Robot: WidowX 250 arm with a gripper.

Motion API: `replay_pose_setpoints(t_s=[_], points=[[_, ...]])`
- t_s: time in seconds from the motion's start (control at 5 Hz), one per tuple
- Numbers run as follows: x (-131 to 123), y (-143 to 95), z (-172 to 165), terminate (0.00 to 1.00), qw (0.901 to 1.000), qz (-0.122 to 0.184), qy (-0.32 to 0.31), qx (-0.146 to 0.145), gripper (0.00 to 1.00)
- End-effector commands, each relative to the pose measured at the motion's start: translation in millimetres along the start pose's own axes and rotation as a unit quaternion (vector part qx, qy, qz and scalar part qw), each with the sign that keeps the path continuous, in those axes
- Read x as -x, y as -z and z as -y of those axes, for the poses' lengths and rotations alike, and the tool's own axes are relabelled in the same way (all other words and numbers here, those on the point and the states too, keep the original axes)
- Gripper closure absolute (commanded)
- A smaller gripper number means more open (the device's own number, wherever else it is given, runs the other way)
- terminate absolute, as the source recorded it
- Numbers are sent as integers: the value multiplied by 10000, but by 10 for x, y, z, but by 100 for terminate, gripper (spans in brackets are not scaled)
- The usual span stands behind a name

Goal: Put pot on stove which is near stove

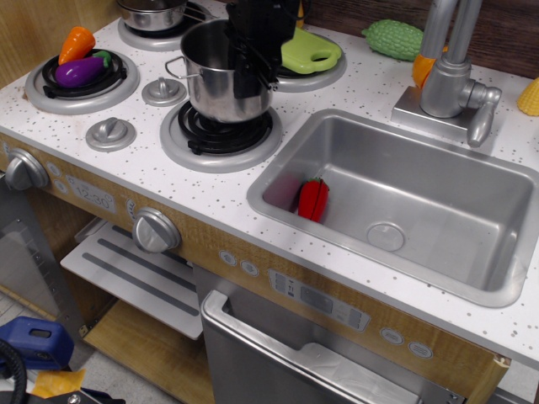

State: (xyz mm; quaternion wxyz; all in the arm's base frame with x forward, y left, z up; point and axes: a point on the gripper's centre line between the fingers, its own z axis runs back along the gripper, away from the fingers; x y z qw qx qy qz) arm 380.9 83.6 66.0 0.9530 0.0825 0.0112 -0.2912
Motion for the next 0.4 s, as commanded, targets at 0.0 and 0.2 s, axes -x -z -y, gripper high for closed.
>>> replay_pose_setpoints(t_s=[0.0,0.2], points=[[43,-347,-55,0,9988,397,-160,-237,100],[81,-283,13,100,9983,410,-262,-333,100]])
